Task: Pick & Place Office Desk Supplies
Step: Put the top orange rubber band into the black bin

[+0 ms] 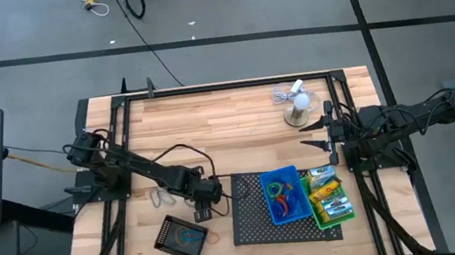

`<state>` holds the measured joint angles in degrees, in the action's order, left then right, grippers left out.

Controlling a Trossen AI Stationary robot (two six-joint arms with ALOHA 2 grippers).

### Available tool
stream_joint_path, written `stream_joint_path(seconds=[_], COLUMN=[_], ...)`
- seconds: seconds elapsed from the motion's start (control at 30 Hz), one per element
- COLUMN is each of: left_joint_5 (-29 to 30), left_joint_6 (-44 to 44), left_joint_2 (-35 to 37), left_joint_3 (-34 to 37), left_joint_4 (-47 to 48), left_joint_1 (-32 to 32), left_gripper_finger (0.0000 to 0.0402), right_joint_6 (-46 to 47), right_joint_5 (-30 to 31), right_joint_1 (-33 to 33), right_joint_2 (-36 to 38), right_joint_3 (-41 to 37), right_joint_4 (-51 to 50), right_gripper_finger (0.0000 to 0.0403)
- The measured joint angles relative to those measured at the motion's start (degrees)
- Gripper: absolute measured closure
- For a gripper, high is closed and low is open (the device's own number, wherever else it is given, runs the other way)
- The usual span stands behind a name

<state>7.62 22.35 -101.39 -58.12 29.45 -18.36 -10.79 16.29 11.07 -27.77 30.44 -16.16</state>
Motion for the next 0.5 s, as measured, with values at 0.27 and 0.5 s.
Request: stream_joint_path(seconds=[0.27, 0.5], left_joint_5=[1.5, 2.6], left_joint_6=[-0.8, -2.0], left_joint_2=[0.0, 0.0], left_joint_3=[-3.1, -3.3], left_joint_4=[2.1, 3.6], left_joint_1=[-1.5, -2.3], left_gripper_finger=[0.0390, 0.0397], right_joint_6=[0.0, 0.0], right_joint_5=[0.0, 0.0], right_joint_1=[0.0, 0.0], right_joint_2=[0.0, 0.0], right_joint_3=[0.0, 0.0], right_joint_4=[0.0, 0.0], right_gripper_finger=[0.0242, 0.0242])
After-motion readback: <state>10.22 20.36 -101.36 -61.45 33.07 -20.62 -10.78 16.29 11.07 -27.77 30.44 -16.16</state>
